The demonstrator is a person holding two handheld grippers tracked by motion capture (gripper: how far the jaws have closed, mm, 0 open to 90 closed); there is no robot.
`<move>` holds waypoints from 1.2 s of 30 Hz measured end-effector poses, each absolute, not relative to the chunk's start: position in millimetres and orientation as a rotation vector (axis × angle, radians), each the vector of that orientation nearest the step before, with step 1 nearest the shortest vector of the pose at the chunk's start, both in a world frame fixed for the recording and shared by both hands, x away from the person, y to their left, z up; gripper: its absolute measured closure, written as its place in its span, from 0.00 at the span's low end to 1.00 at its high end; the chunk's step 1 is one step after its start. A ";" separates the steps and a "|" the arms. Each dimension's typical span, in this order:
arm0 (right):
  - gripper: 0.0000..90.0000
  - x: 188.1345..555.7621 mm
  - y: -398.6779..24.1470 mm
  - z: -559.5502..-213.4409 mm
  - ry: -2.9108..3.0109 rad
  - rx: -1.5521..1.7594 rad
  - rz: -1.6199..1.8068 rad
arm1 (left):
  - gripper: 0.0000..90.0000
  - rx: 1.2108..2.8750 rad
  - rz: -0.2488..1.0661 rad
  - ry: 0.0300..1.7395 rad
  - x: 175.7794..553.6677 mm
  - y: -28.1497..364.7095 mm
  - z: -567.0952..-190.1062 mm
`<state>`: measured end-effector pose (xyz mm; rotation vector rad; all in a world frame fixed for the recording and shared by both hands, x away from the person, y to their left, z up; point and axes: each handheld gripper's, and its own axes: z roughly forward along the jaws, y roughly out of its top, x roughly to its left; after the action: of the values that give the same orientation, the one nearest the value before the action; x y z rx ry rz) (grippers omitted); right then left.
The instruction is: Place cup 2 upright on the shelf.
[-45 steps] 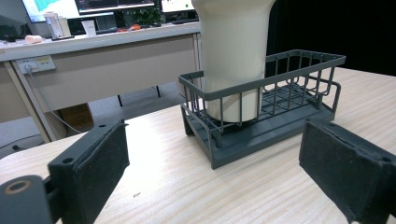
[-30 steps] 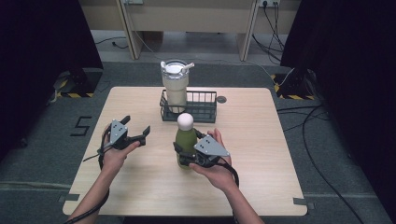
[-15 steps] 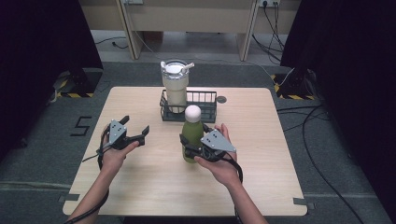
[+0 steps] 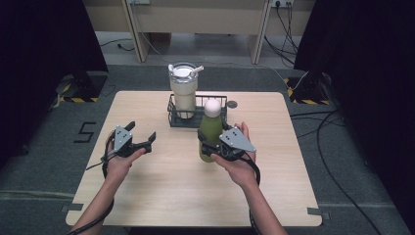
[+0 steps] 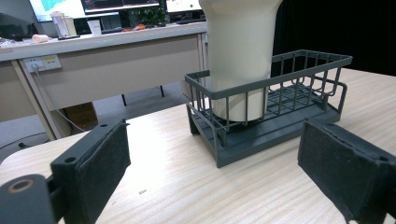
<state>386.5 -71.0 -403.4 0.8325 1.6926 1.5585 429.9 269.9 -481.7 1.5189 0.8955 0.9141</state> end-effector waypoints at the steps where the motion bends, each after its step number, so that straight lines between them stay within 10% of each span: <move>1: 0.26 387.5 -72.0 -402.7 1.691 0.837 1.557 | 0.09 1.519 0.914 0.895 429.9 269.9 -481.7; 36: 0.26 419.1 -84.7 -376.4 1.588 0.883 1.518 | 0.09 1.511 0.924 0.906 429.6 272.7 -481.7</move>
<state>419.1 -84.7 -376.4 0.8830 1.5879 1.5177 429.6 272.7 -481.7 1.5113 0.9064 0.9236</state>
